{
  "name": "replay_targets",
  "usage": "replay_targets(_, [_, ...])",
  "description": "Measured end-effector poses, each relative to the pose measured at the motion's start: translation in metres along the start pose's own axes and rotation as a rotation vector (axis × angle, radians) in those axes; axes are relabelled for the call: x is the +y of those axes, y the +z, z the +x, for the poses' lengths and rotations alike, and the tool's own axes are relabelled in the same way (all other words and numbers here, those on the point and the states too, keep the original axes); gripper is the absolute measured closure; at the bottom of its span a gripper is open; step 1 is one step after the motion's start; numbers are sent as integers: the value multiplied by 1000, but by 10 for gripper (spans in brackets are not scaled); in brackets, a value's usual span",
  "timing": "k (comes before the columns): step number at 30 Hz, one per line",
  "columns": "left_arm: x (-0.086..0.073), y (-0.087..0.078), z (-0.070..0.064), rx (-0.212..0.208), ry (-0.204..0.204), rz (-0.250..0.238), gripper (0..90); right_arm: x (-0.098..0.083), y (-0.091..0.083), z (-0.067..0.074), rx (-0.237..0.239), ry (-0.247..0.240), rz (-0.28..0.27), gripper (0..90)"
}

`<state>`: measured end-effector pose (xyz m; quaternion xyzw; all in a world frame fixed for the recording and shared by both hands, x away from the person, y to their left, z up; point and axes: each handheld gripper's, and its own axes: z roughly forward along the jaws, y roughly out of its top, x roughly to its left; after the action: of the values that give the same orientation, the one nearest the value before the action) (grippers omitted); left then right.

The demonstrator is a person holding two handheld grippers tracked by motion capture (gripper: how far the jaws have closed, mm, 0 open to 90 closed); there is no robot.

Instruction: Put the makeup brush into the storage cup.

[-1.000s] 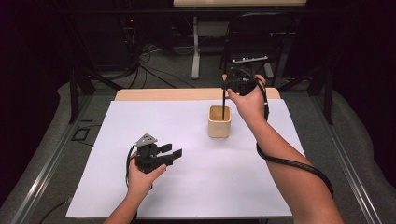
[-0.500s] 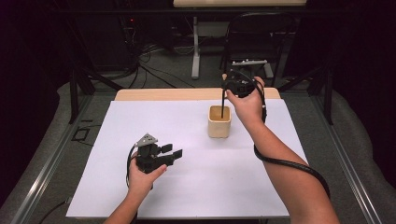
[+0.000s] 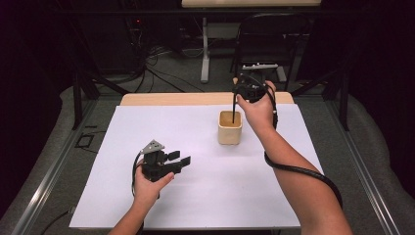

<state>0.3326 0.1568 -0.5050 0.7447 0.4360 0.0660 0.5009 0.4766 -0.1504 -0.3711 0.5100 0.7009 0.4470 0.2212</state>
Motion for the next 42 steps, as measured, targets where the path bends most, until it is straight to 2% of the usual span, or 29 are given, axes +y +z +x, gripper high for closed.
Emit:
replay_targets(20, [-1,2,1,2,0,0,433,-16,11,-4,-24,-15,-9,841])
replay_targets(42, [-1,1,2,12,4,4,434,-40,22,-6,-20,-14,12,841])
